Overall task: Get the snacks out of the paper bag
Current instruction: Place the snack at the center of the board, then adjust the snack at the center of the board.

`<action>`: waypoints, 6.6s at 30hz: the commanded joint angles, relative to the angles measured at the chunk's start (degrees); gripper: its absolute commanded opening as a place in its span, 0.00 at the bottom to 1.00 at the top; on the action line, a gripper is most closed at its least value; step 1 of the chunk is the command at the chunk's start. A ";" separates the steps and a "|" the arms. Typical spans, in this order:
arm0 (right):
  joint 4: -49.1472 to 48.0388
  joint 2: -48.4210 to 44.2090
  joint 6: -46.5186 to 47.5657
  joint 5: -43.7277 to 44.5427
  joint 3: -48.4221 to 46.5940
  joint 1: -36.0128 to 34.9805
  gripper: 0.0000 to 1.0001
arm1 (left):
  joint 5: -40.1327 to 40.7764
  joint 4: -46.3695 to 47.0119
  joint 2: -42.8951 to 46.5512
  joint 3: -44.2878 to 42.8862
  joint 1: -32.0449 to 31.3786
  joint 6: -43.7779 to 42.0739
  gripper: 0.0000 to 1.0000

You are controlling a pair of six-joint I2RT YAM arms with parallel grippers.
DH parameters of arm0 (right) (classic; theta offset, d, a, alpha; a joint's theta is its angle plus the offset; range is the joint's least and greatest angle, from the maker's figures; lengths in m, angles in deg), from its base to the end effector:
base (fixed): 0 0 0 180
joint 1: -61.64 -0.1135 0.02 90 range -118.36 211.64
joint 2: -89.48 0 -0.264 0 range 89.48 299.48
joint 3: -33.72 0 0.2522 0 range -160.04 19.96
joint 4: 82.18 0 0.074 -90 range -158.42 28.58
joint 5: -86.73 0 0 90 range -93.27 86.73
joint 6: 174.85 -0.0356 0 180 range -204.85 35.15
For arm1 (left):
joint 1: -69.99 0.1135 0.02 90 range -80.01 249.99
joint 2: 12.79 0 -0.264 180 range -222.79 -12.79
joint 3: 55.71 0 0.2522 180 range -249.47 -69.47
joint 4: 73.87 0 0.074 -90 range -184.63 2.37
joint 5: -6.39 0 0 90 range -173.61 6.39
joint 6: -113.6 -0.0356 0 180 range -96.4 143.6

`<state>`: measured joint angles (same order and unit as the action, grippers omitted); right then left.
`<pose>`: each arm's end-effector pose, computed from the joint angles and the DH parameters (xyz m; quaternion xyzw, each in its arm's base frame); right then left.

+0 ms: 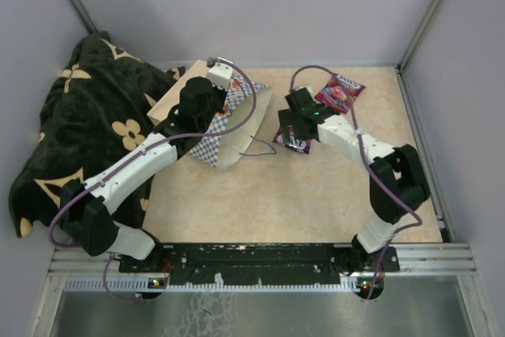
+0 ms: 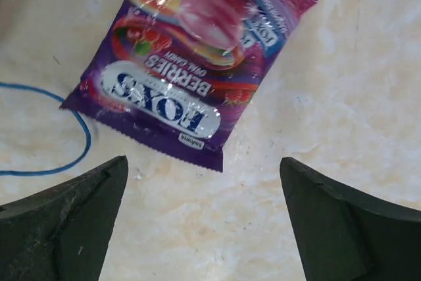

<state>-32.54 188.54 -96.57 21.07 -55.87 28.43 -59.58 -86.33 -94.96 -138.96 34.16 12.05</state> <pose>0.3134 0.1876 0.2414 -0.1205 0.9362 -0.0883 0.3182 0.2846 -0.1876 0.3588 0.1833 0.7460 0.0272 0.6397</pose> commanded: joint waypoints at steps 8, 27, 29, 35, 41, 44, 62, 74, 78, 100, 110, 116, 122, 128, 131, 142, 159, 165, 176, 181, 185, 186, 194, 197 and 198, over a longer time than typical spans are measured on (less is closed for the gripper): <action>-16.41 -6.26 -0.39 -14.25 4.34 10.70 0.96 | 1.08 0.01 1.67 -0.48 0.50 0.40 0.00; 4.87 20.17 36.27 -20.14 -19.88 9.04 0.99 | 0.85 -0.31 2.39 1.87 0.50 1.26 0.00; 3.98 21.17 36.72 -20.45 -19.59 9.04 0.99 | 1.25 -0.17 2.28 1.82 0.50 0.95 0.00; 0.10 23.82 30.02 -15.78 -19.02 9.14 0.99 | 1.53 0.34 1.87 1.75 0.68 0.27 0.00; -4.32 24.33 4.08 3.33 -16.38 10.01 0.99 | 1.62 0.34 1.03 1.86 1.14 0.09 0.00; 1.60 25.51 -12.37 2.00 -17.83 12.22 0.99 | 1.28 0.26 0.70 1.99 1.28 0.25 0.00; 13.67 14.34 -57.29 0.95 -17.21 12.56 0.99 | 0.22 -1.30 2.03 1.75 1.55 1.38 0.00; 3.35 4.47 21.82 -23.33 -10.98 13.47 0.99 | -3.28 -2.56 2.07 1.20 1.56 2.94 0.00; 4.14 4.61 37.32 -23.31 -9.25 9.89 0.99 | -4.19 -3.47 1.53 0.58 1.56 3.16 0.00; 12.32 22.33 60.13 -39.10 -24.44 16.35 0.97 | -6.92 -5.72 2.37 -0.34 1.47 4.72 0.01; -2.20 23.54 49.04 -32.76 -18.38 17.31 0.98 | -6.37 -6.10 1.30 -1.17 1.47 4.46 0.01; -16.31 24.66 29.04 -16.20 -16.01 17.62 0.99 | -5.23 -6.36 1.99 -0.82 1.47 4.48 0.01; -7.92 32.13 2.91 -15.91 -29.50 18.19 0.99 | -5.21 -6.45 1.73 -1.44 1.47 5.70 0.01; -22.06 30.77 -11.82 -25.29 -25.70 18.19 0.99 | -4.57 -7.50 2.29 -1.66 1.47 5.92 0.01; -20.31 31.16 -11.81 -24.57 -31.56 18.18 0.99 | -4.43 -8.47 2.99 -2.06 1.47 5.91 0.01; -20.86 8.98 -3.60 -15.27 -12.58 17.74 0.94 | -4.66 -9.26 3.79 -2.49 1.47 6.82 0.01; -28.17 13.00 0.93 -18.97 0.75 16.66 0.72 | -6.08 -10.72 4.16 -2.28 1.38 9.27 0.01; -28.98 17.08 -6.00 -15.48 -0.47 16.43 0.76 | -5.10 -10.81 4.17 -1.98 1.38 9.53 0.01; -29.51 23.27 -15.32 -9.86 -7.43 14.94 0.81 | -3.53 -10.97 3.42 -2.28 1.38 9.16 0.02; -28.84 27.06 -16.72 -7.66 -13.61 14.95 0.81 | -2.83 -11.72 3.70 -2.70 1.38 8.61 0.03; -28.49 28.12 -18.26 -4.86 -16.57 15.30 0.81 | -1.92 -12.37 4.33 -2.69 1.38 8.29 0.03; -28.55 28.07 -19.48 -4.35 -16.82 15.50 0.81 | -1.75 -12.45 4.49 -2.79 1.38 8.22 0.03; -33.81 22.73 -23.91 -2.78 -10.29 14.58 0.82 | -1.97 -13.77 4.64 -4.06 1.37 8.52 0.03; -35.99 16.38 -19.15 -1.44 -7.10 14.10 0.89 | -1.64 -14.21 4.73 -4.39 1.38 8.51 0.03; -36.94 14.66 -15.73 -2.30 -6.43 14.20 0.92 | -1.60 -14.22 4.86 -4.41 1.38 8.40 0.03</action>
<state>-65.41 212.34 -117.84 16.48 -65.10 43.44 -62.62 -99.95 -92.12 -141.04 35.12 20.97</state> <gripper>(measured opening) 0.874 0.037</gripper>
